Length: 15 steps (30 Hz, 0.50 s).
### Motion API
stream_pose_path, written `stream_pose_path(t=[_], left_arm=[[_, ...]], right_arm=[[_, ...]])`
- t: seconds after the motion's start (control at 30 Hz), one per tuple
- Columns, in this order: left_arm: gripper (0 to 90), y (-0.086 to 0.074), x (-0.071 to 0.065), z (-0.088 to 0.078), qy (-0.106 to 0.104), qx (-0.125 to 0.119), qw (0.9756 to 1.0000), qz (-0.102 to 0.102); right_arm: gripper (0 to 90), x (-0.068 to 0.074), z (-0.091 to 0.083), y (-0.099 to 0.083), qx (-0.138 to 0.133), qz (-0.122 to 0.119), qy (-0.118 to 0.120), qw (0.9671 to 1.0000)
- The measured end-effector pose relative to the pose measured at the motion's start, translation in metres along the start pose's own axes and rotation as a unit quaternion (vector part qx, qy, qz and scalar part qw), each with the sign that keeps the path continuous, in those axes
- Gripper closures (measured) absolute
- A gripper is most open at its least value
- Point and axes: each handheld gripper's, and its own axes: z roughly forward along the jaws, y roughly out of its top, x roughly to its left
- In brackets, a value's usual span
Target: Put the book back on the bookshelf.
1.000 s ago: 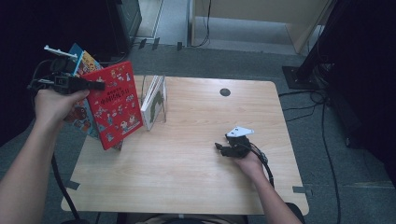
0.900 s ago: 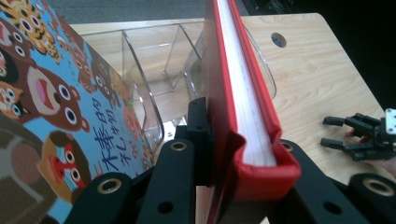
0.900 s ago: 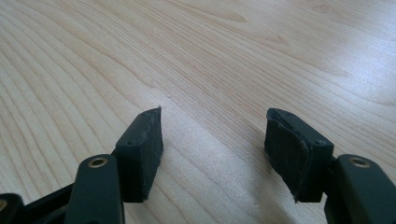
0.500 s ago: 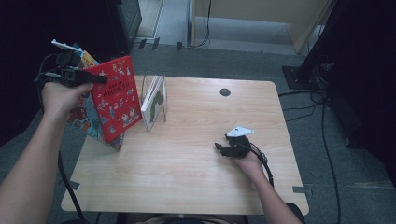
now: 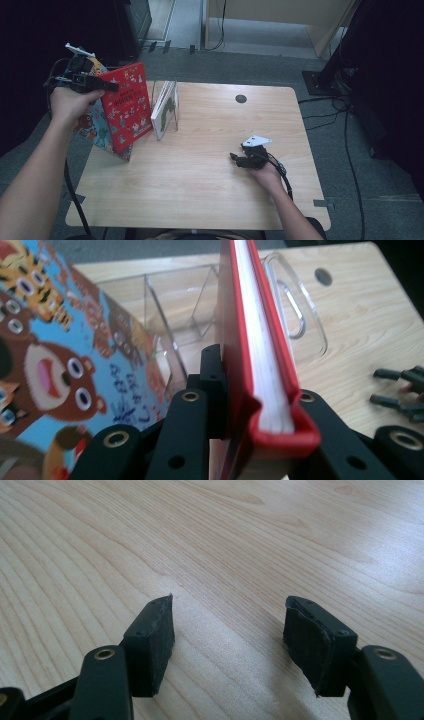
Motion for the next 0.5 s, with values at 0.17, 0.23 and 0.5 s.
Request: stream_pose_path(t=[0.17,0.23,0.5], left_arm=[[78.8,0.002,0.002,-0.003,-0.002,0.029,0.9996,-0.002],[78.2,0.005,0.001,-0.004,-0.008,0.048,0.9988,0.001],[77.5,0.014,-0.005,-0.005,-0.007,0.101,0.9948,0.012]], right_arm=[[37.2,0.000,0.000,0.000,0.000,0.000,0.000,1.0000],[37.3,0.000,0.000,0.000,0.000,0.000,0.000,1.0000],[37.2,0.000,0.000,0.000,0.000,0.001,0.000,1.0000]])
